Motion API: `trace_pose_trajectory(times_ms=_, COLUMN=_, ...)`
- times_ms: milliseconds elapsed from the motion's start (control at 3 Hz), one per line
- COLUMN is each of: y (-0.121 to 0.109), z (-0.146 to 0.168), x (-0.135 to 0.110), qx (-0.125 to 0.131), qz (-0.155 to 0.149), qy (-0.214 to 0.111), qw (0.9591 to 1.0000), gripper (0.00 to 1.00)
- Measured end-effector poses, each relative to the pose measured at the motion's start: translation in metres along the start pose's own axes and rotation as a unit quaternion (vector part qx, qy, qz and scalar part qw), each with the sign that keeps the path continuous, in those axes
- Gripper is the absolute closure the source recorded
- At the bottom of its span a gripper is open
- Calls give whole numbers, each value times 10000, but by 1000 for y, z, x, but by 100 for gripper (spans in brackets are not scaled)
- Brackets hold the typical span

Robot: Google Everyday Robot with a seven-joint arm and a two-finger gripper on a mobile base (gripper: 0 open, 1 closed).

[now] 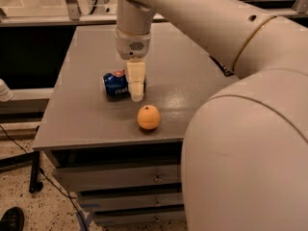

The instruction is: Knock pepsi can over

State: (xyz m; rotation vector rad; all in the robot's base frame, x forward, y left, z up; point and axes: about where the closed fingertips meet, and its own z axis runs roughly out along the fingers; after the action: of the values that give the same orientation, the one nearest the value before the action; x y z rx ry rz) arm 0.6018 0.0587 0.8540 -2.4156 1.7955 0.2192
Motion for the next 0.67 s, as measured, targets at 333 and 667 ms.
trace_pose_trajectory(times_ms=333, y=-4, z=-22, x=2, qx=442, qz=132, qy=-807, qw=9957, gripper=0)
trace_pose_trajectory(times_ms=667, y=0, z=-54, x=7, qx=1151, qz=215, qy=-2008, qw=9726, gripper=0)
